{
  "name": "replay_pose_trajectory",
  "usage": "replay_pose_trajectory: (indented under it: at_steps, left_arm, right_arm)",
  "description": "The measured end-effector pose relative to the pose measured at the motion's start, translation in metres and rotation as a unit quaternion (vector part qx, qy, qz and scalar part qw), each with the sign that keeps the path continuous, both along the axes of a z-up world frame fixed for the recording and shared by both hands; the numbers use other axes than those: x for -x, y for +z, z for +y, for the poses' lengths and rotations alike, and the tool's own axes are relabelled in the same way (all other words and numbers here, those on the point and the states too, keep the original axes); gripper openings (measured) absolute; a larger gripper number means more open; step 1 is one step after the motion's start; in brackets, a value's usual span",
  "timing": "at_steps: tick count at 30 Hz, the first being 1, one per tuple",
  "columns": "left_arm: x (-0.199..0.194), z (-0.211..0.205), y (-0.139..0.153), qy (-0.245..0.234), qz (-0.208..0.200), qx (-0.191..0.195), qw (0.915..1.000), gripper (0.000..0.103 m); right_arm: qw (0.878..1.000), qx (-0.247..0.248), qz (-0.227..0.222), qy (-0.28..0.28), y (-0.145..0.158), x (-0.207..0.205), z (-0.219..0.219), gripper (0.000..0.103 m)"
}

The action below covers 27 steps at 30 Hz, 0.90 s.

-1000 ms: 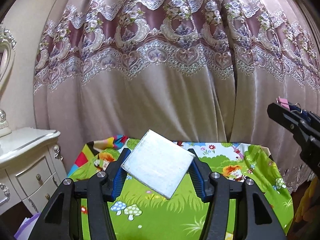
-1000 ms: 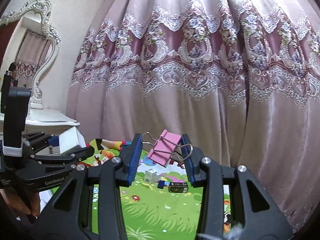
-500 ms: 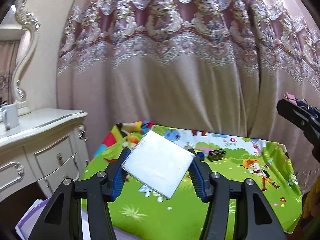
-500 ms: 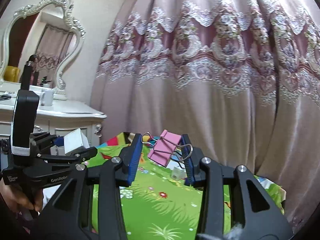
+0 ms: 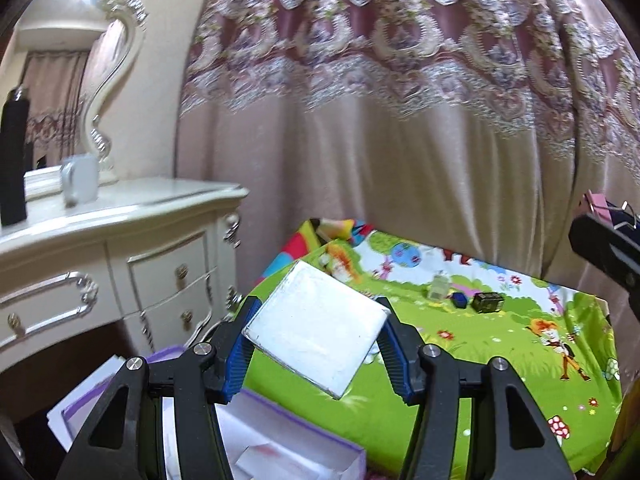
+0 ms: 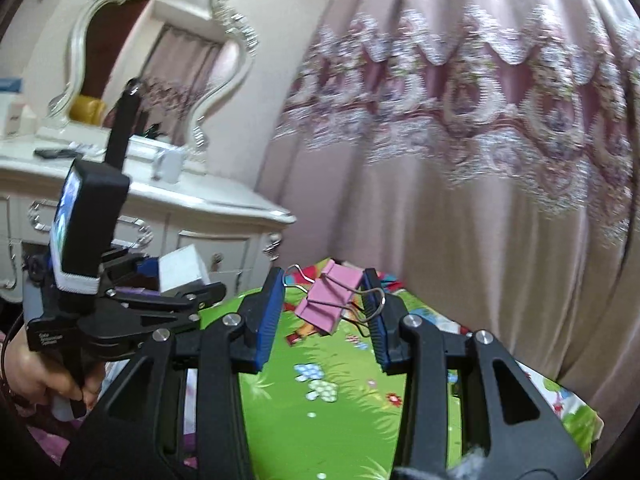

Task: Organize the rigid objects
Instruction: 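Lift the pink clip and white cube box and carry them toward the storage box, then lower both tools over the storage box and open them to drop the items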

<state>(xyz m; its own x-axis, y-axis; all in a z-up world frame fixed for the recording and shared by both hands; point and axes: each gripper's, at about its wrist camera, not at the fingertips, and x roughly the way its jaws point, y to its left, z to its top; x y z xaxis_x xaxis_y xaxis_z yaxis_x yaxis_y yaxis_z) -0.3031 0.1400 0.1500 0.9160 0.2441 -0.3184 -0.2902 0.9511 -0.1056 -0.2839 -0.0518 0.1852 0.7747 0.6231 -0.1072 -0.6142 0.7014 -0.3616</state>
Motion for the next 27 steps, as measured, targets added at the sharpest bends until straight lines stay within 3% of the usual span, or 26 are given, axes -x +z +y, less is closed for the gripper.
replay_pose_trajectory:
  at_steps: [6,15,21,27]
  left_arm:
    - [0.009,0.026,-0.024,0.031,0.025,0.024,0.9989,0.057]
    - [0.022,0.065,-0.058,0.082,0.068,0.048,0.9931,0.057]
    - [0.029,0.096,-0.092,0.115,0.113,0.085,0.9832,0.058]
    - [0.033,0.121,-0.124,0.135,0.156,0.155,0.9662,0.058]
  right_arm:
    - [0.997,0.051,0.013,0.048,-0.026,0.007,0.035,0.043]
    - [0.983,0.126,0.044,0.128,-0.066,0.013,0.093,0.043]
    - [0.969,0.173,0.088,0.153,-0.099,0.011,0.114,0.043]
    - [0.949,0.21,0.155,0.177,-0.124,0.001,0.13,0.043]
